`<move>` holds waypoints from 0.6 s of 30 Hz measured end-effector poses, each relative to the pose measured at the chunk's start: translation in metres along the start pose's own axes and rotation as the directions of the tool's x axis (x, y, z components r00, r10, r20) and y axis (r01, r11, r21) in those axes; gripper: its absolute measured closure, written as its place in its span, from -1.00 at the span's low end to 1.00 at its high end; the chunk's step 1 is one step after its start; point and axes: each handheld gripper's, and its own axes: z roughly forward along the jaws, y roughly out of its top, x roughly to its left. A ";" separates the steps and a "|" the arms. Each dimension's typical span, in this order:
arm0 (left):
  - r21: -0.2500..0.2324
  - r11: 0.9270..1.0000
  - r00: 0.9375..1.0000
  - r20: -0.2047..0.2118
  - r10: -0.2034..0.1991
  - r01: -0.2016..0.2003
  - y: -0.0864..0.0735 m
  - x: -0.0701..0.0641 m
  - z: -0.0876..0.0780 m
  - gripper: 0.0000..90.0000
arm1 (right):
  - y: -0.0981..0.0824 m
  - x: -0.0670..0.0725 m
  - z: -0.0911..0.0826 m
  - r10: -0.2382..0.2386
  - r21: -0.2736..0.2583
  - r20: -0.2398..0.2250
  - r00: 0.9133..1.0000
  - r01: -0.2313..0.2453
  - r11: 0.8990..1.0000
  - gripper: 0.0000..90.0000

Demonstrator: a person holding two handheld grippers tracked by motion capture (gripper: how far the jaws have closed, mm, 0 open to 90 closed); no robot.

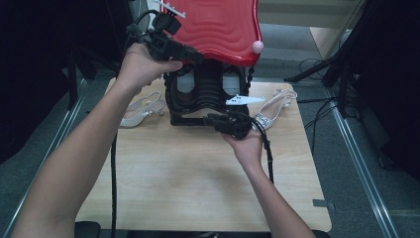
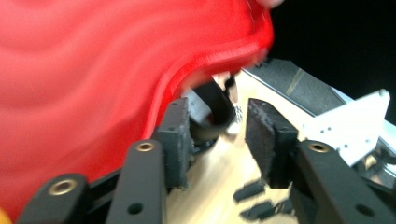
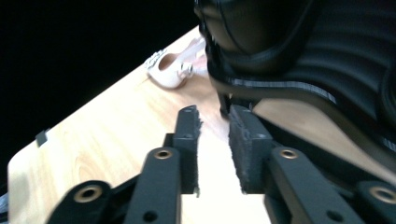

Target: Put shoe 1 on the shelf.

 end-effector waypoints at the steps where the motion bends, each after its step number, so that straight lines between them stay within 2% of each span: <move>1: 0.000 1.000 1.000 0.001 0.001 -0.001 -0.005 -0.001 -0.001 0.23 | -0.004 -0.001 -0.003 0.009 -0.001 -0.006 1.000 -0.009 1.000 0.54; 5: -0.001 1.000 1.000 -0.001 0.019 -0.019 -0.028 -0.005 -0.004 0.08 | -0.018 -0.006 -0.014 0.016 0.004 -0.021 1.000 -0.016 1.000 0.39; 10: -0.014 1.000 1.000 0.030 0.005 -0.005 -0.054 -0.007 -0.002 -0.03 | -0.034 -0.008 -0.028 0.030 0.005 -0.014 0.999 -0.030 1.000 0.33; 15: -0.011 1.000 1.000 0.014 -0.003 0.003 -0.084 -0.009 0.002 -0.10 | -0.047 -0.009 -0.041 0.020 -0.011 -0.015 1.000 -0.020 1.000 0.21; 18: -0.009 1.000 0.999 0.022 -0.024 0.024 -0.103 -0.007 0.005 -0.15 | -0.056 -0.013 -0.045 0.008 -0.009 -0.004 1.000 -0.008 1.000 0.19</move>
